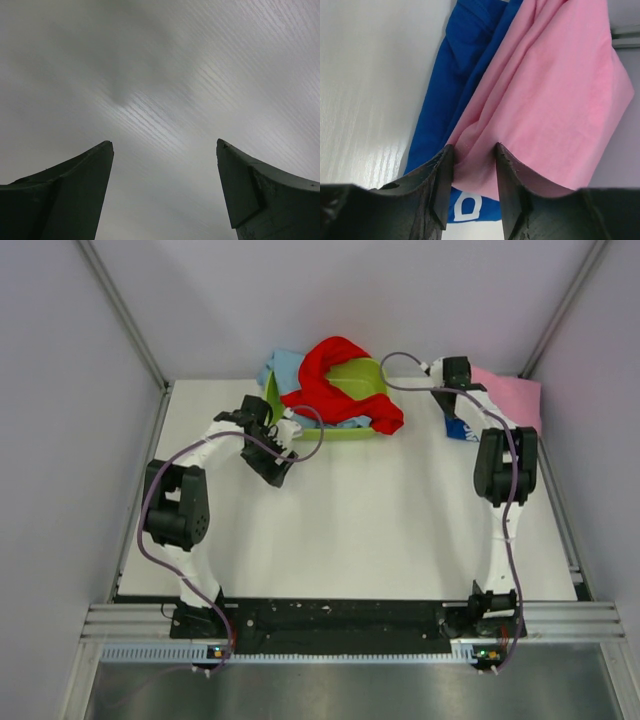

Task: Fold and stack the t-shirts
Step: Put the neatly folded tshirt into the corner of the board with the right arm

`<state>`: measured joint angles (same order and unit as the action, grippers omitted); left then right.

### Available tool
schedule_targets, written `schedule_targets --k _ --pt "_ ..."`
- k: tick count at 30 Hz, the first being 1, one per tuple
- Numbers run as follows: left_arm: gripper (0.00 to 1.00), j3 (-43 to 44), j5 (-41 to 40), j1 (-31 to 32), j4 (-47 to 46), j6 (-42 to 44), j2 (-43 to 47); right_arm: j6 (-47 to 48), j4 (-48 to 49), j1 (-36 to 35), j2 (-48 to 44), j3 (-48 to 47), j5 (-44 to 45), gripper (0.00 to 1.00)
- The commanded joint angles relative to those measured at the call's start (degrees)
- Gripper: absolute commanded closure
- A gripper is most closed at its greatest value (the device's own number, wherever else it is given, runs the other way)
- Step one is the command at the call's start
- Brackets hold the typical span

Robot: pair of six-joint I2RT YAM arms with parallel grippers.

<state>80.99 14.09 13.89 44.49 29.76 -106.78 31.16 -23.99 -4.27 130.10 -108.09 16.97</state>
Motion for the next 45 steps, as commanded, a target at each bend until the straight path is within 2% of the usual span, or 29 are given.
schedule_targets --k 1,4,6,7,15,25,29,32,35,39,43,45 --pt "0.12 1.19 1.64 -0.62 0.86 0.74 -0.88 1.8 2.54 -0.47 1.03 -1.25 2.1 0.6" --pt "0.12 1.27 1.73 -0.79 0.95 0.83 -1.15 1.8 2.8 -0.56 1.12 -0.37 1.49 0.71" --pt "0.12 1.54 1.91 -0.88 1.12 0.92 -1.32 1.71 2.98 -0.47 1.12 -0.71 2.27 0.93" --pt "0.12 1.54 1.91 -0.97 1.3 0.83 -1.5 1.71 3.07 -0.65 0.86 -0.72 3.06 1.0" --pt "0.12 1.54 2.26 -1.41 1.3 1.0 -1.15 3.82 3.95 -0.74 -7.13 0.86 4.03 1.0" --pt "0.12 0.75 2.44 -1.67 1.39 1.44 0.35 12.7 4.56 -0.74 -16.45 11.05 0.26 1.0" --pt "0.12 0.92 2.61 -1.85 1.48 1.27 0.26 12.96 3.34 -0.82 -17.08 15.1 -0.27 1.0" --pt "0.12 1.1 2.52 -1.94 1.65 1.27 0.35 12.09 -0.6 -0.74 -14.89 16.33 -6.57 1.0" --pt "0.12 1.1 2.09 -1.94 1.65 1.0 0.35 10.42 -2.9 -0.83 -12.16 15.99 -7.83 0.87" --pt "0.12 1.01 1.65 -1.94 2.35 1.09 0.96 7.79 -5.19 -0.82 -12.67 15.46 -12.56 0.61" --pt "0.12 0.4 1.47 -1.94 2.8 1.0 3.42 5.06 -8.53 -0.91 -17.85 15.45 -25.9 0.5" --pt "0.12 -0.22 1.73 -1.94 2.88 0.92 5.52 3.13 -8.71 -0.91 -21.1 16.24 -29.52 0.43"
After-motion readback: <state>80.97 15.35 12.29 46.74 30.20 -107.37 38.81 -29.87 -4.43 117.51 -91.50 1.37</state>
